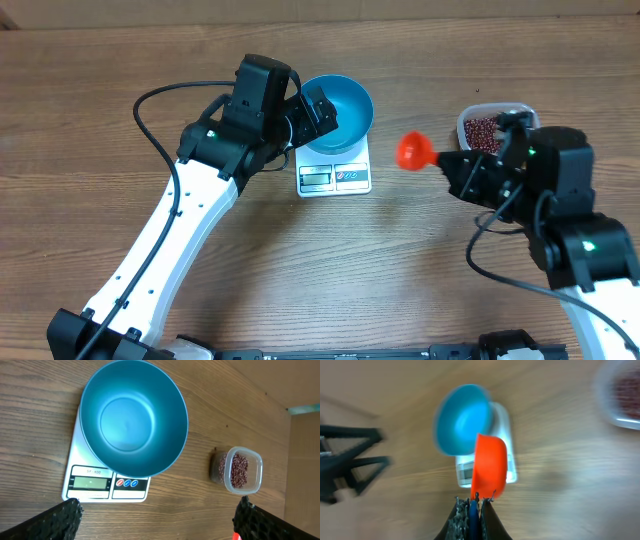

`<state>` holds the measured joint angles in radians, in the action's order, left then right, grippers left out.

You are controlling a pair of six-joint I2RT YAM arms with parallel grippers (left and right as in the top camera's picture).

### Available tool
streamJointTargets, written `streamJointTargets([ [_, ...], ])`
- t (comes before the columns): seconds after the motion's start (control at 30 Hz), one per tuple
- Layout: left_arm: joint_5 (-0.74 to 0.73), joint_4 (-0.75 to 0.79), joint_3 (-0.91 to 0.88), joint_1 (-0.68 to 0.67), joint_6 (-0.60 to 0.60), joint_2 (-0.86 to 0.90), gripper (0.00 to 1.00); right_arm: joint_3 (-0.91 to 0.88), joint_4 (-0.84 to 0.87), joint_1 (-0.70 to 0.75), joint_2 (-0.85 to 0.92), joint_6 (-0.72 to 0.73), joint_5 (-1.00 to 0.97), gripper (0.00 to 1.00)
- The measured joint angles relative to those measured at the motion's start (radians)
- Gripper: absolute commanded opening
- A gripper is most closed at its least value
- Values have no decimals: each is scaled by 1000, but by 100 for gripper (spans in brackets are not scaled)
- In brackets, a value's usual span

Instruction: Scoop item into bowl and weigh 150g on scale

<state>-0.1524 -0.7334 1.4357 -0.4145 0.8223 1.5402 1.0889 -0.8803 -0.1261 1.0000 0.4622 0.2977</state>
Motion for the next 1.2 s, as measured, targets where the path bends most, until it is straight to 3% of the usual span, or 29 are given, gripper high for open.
streamJointTargets([
  [0.37,47,-24,0,0,-82,0,99,35,-173,0,-13,-69,-372,4],
  [0.63,61,-45,0,0,-306,0,96,36,-174,0,9,-105,-439,4],
  [0.67,61,-56,0,-1,-331,0,92,35,-174,0,14,-106,-441,4],
  [0.7,61,-64,0,-3,-353,0,78,35,-172,0,21,-108,-444,4],
  [0.8,62,-91,0,-11,-419,0,17,36,-168,0,43,-108,-447,4],
  [0.83,64,-102,0,-17,-439,0,4,36,-167,0,52,-107,-447,4],
  [1.2,80,-116,0,-132,-601,78,4,35,-152,0,76,-84,-448,4],
])
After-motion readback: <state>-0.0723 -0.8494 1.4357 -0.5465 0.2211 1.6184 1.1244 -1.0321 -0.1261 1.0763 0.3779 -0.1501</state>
